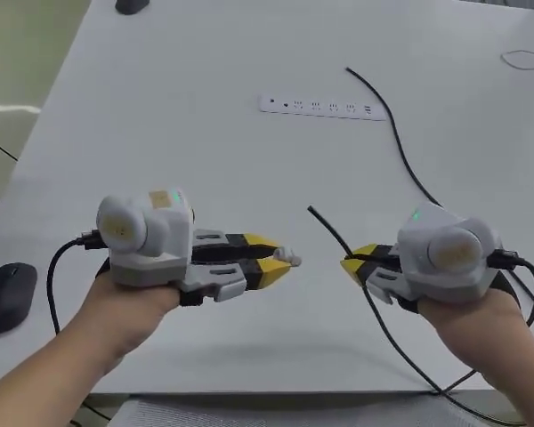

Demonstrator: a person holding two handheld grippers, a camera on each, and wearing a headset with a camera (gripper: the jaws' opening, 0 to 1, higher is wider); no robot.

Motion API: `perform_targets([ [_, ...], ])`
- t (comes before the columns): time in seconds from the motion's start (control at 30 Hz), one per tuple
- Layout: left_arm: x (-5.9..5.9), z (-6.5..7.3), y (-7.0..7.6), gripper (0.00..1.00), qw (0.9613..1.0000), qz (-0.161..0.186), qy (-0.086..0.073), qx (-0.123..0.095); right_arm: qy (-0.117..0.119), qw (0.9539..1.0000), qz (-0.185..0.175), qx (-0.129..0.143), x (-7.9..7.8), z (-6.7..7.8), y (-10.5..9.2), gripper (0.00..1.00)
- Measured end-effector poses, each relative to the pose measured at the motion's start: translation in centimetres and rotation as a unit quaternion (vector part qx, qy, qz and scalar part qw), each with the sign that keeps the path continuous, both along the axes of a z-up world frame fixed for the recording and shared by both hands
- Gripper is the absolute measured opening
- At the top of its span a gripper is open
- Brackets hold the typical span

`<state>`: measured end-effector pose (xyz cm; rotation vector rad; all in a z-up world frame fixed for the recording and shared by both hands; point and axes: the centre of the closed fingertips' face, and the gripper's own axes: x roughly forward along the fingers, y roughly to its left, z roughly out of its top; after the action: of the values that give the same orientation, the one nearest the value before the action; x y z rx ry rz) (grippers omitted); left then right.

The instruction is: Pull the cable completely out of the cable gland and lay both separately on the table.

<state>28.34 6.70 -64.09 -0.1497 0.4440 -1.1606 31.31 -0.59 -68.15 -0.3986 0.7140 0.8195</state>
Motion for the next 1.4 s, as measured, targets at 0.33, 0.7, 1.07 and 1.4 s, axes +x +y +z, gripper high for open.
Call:
perform_targets([
  [0.33, -0.1, -1.2, 0.7, 0.15, 0.9999, 0.012, 0.004, -0.003, -0.011, 0.9994, 0.029, -0.013, 1.3, 1.0, 1.6, 0.00],
  [0.7, -0.6, -3.4, 2.0, 0.15, 0.9994, 0.029, 0.016, 0.009, -0.014, 0.9968, 0.075, -0.023, 2.4, 1.5, 4.9, 0.00],
  [1.07, -1.5, -5.6, 3.0, 0.15, 0.9991, 0.034, 0.020, 0.019, -0.025, 0.9929, 0.109, -0.038, 3.5, 1.0, 8.1, 0.00],
  [1.4, -1.8, -6.7, 4.0, 0.15, 0.9984, 0.045, 0.022, 0.025, -0.029, 0.9915, 0.124, -0.026, 5.1, 0.5, 10.9, 0.00],
])
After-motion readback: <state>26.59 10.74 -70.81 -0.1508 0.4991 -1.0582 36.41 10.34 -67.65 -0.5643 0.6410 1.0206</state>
